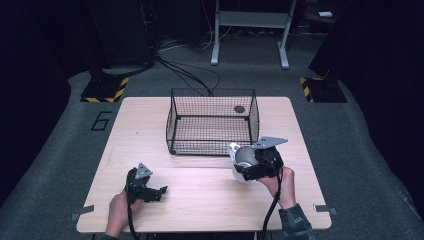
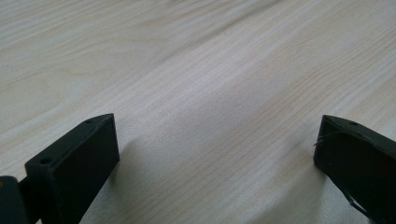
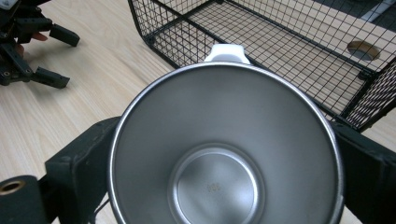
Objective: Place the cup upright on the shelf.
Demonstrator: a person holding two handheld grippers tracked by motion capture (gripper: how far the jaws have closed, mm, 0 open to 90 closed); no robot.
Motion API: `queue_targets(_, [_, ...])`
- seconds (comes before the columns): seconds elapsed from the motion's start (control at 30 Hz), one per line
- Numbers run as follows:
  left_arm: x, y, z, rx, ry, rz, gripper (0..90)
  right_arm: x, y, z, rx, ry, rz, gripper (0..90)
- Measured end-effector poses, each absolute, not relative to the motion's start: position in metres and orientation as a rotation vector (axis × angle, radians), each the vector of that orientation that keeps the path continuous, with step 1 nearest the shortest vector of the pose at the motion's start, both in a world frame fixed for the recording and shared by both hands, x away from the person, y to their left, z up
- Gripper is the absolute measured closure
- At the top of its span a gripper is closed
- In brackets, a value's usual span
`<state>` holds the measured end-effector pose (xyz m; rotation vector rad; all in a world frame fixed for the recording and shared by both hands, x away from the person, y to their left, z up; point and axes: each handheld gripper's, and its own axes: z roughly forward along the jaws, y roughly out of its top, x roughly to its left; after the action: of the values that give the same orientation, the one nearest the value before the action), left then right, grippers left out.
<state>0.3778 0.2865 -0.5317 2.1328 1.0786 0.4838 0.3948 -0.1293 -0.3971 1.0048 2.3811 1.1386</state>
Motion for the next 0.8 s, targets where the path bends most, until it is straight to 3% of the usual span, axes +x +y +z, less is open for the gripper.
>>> queue_targets(0.8, [0.378, 0.287, -0.532, 2.135, 1.075, 0.481, 0.1, 0.414, -0.122, -0.37, 0.963, 2.364, 1.156, 5.6])
